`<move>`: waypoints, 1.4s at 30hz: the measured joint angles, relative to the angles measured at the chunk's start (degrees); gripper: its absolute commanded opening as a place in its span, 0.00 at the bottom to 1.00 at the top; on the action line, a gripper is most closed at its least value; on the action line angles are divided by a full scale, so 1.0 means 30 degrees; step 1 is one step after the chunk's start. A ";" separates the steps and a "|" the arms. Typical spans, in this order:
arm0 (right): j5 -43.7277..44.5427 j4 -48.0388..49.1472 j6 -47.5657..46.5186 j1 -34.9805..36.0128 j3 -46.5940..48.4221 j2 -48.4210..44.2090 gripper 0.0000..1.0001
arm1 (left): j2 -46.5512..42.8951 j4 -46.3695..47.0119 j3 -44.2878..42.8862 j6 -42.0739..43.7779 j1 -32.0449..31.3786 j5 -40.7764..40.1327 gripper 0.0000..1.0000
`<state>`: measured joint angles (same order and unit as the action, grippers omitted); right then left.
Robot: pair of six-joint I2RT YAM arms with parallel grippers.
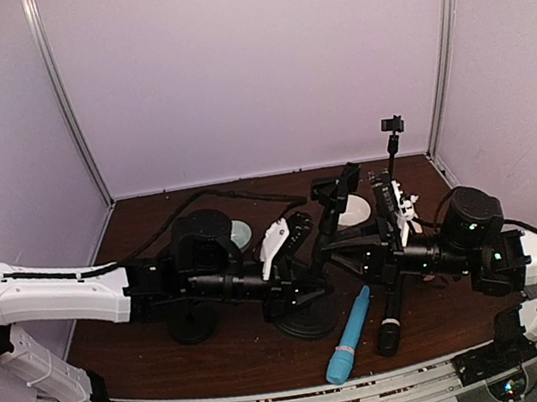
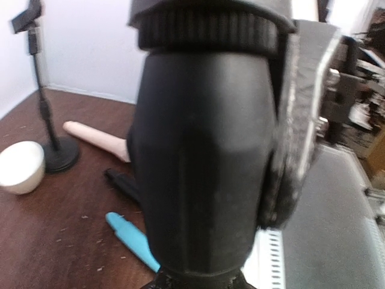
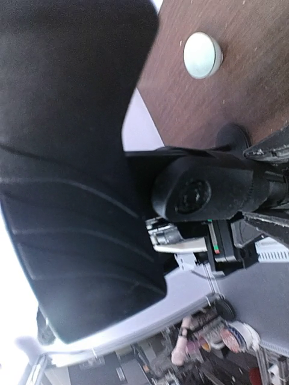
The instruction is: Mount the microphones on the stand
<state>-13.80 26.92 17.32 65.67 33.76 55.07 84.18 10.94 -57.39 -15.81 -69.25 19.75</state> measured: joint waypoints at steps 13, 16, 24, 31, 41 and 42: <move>0.8437 0.0612 -0.2208 0.2033 -0.0896 0.0794 0.00 | 0.1151 0.0160 0.0073 -0.0882 -0.0801 -1.0688 0.70; 0.8670 0.2069 -0.2965 0.1909 -0.1217 0.2076 0.00 | 0.0678 0.1078 0.1144 -0.0612 -0.0794 -1.1438 0.69; 0.8502 0.4299 -0.3738 0.1778 -0.1858 0.4087 0.00 | 0.0801 0.1639 0.2412 0.0393 -0.0787 -1.2888 0.69; 0.8524 0.3752 -0.3752 0.1778 -0.2696 0.1370 0.36 | 0.0758 0.1464 0.2455 0.0386 -0.0809 -1.2990 0.72; 0.9420 -0.1851 -0.1290 0.1770 -0.3213 -0.2120 0.53 | -0.2557 -0.2856 0.2484 -0.0707 -0.1377 -1.2910 0.86; 0.9559 -0.2521 -0.1020 0.1770 -0.3395 -0.2266 0.54 | -0.2652 -0.2951 0.2419 -0.0729 -0.1435 -1.2917 0.86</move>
<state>14.87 19.35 14.26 70.98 23.57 48.27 76.23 2.09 -50.13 -18.00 -73.56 -19.00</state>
